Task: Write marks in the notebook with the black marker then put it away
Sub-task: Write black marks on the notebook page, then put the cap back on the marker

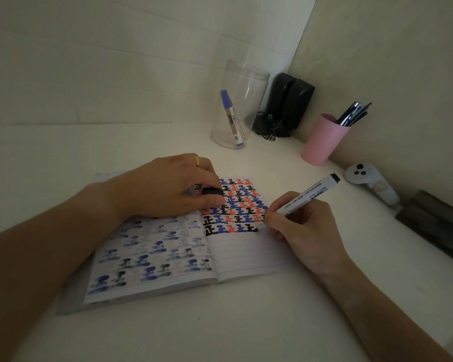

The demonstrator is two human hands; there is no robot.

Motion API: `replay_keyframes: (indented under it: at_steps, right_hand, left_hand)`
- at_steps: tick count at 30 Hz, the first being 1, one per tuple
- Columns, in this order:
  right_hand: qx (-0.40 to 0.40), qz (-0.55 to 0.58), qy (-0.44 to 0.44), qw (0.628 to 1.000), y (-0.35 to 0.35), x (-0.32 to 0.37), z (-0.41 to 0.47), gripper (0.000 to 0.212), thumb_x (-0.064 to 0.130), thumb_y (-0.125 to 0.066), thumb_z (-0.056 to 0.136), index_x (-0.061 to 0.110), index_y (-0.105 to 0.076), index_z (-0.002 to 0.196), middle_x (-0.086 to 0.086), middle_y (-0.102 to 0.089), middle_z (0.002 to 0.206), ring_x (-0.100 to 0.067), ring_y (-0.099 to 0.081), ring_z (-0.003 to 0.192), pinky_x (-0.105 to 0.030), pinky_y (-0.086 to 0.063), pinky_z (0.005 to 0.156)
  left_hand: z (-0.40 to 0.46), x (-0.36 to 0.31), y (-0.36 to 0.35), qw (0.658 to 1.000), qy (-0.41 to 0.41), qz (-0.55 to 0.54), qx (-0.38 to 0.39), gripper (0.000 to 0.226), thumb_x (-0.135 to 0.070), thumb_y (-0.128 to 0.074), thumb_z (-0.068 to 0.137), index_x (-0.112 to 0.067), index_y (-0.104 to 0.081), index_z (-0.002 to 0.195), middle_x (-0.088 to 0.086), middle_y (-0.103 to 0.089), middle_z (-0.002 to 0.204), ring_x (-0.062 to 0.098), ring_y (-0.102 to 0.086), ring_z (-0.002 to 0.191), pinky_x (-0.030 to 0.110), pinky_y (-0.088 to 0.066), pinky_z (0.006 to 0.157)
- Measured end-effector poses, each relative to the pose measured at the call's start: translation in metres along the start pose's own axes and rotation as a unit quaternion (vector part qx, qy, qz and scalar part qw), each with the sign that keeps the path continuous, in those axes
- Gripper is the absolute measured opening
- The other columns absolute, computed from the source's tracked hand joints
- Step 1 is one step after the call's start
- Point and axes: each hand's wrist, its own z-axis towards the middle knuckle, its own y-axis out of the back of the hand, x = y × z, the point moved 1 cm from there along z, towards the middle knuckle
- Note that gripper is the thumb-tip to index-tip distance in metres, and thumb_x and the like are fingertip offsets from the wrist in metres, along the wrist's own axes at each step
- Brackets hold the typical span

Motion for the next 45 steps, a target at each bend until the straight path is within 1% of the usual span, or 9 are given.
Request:
replay_keyframes:
  at_steps: [4, 9, 13, 20, 24, 28, 36, 41, 45]
  right_hand:
    - [-0.023, 0.087, -0.041, 0.995, 0.003, -0.001, 0.005, 0.021, -0.005, -0.069, 0.082, 0.010, -0.072, 0.067, -0.009, -0.064, 0.060, -0.015, -0.055, 0.053, -0.022, -0.045, 0.047]
    - [-0.037, 0.147, -0.076, 0.986, -0.002, 0.018, 0.030, 0.005, 0.004, -0.072, 0.085, 0.001, -0.074, 0.081, -0.010, -0.065, 0.063, -0.017, -0.054, 0.055, -0.024, -0.043, 0.047]
    - [-0.098, 0.199, -0.076, 0.972, -0.013, 0.032, 0.062, 0.007, 0.006, -0.073, 0.086, 0.003, -0.074, 0.092, -0.005, -0.065, 0.066, -0.015, -0.055, 0.059, -0.022, -0.046, 0.048]
    - [-0.098, 0.353, -0.082, 0.927, -0.021, 0.006, 0.066, 0.016, 0.009, -0.065, 0.092, 0.002, -0.074, 0.103, -0.013, -0.076, 0.084, -0.020, -0.068, 0.072, -0.028, -0.055, 0.059]
    - [-0.072, 0.405, -0.079, 0.908, -0.016, 0.003, 0.066, 0.020, 0.008, -0.058, 0.094, 0.005, -0.076, 0.102, -0.015, -0.079, 0.088, -0.019, -0.073, 0.074, -0.028, -0.058, 0.065]
    - [-0.052, 0.402, -0.067, 0.912, -0.021, 0.008, 0.063, 0.015, 0.004, -0.059, 0.094, 0.006, -0.073, 0.089, -0.017, -0.078, 0.080, -0.021, -0.073, 0.067, -0.025, -0.060, 0.061]
    - [-0.018, 0.368, -0.052, 0.928, -0.025, 0.010, 0.059, 0.010, 0.005, -0.066, 0.089, 0.003, -0.075, 0.092, -0.018, -0.077, 0.078, -0.022, -0.071, 0.068, -0.026, -0.059, 0.065]
    - [0.000, 0.369, -0.057, 0.928, -0.026, 0.013, 0.058, 0.029, 0.018, -0.073, 0.074, 0.000, -0.075, 0.098, -0.021, -0.078, 0.084, -0.023, -0.073, 0.072, -0.025, -0.059, 0.065]
    - [0.007, 0.374, -0.064, 0.925, -0.025, 0.014, 0.057, 0.028, 0.017, -0.073, 0.075, 0.001, -0.076, 0.097, -0.019, -0.078, 0.082, -0.022, -0.073, 0.070, -0.024, -0.059, 0.064]
  left_hand:
    - [0.000, -0.002, 0.001, 1.000, 0.002, 0.000, 0.001, 0.042, -0.065, -0.043, 0.094, -0.038, -0.066, 0.117, -0.016, -0.062, 0.116, 0.002, -0.054, 0.103, 0.036, -0.052, 0.088]
    - [-0.001, -0.006, 0.003, 1.000, 0.015, 0.013, 0.007, 0.037, -0.061, -0.044, 0.096, -0.038, -0.066, 0.114, -0.015, -0.062, 0.113, 0.002, -0.054, 0.102, 0.036, -0.052, 0.086]
    - [-0.002, -0.009, 0.005, 0.999, 0.033, -0.001, -0.006, 0.035, -0.057, -0.044, 0.098, -0.035, -0.065, 0.114, -0.014, -0.064, 0.108, 0.004, -0.056, 0.098, 0.036, -0.051, 0.086]
    - [-0.001, -0.008, 0.010, 0.976, 0.100, -0.108, -0.161, 0.020, -0.031, -0.054, 0.100, -0.027, -0.063, 0.118, -0.011, -0.064, 0.110, 0.005, -0.059, 0.102, 0.017, -0.045, 0.084]
    - [-0.001, -0.007, 0.008, 0.960, 0.131, -0.181, -0.168, 0.029, -0.025, -0.043, 0.105, -0.028, -0.062, 0.127, -0.014, -0.063, 0.105, 0.006, -0.060, 0.102, 0.011, -0.042, 0.084]
    - [0.000, -0.005, 0.007, 0.959, 0.125, -0.186, -0.172, 0.033, -0.023, -0.044, 0.105, -0.028, -0.059, 0.134, -0.011, -0.065, 0.105, 0.011, -0.065, 0.094, 0.012, -0.045, 0.081]
    - [-0.001, -0.008, 0.011, 0.921, 0.155, -0.287, -0.215, 0.022, -0.021, -0.065, 0.095, -0.029, -0.064, 0.116, -0.007, -0.073, 0.103, 0.013, -0.071, 0.094, 0.018, -0.053, 0.080]
    - [-0.002, -0.011, 0.012, 0.916, 0.146, -0.309, -0.209, 0.018, -0.017, -0.069, 0.092, -0.023, -0.066, 0.109, -0.008, -0.074, 0.103, 0.014, -0.070, 0.097, 0.020, -0.054, 0.083]
    - [-0.003, -0.012, 0.015, 0.917, 0.138, -0.312, -0.208, 0.019, -0.014, -0.069, 0.092, -0.022, -0.068, 0.108, -0.009, -0.076, 0.104, 0.012, -0.071, 0.100, 0.018, -0.054, 0.085]
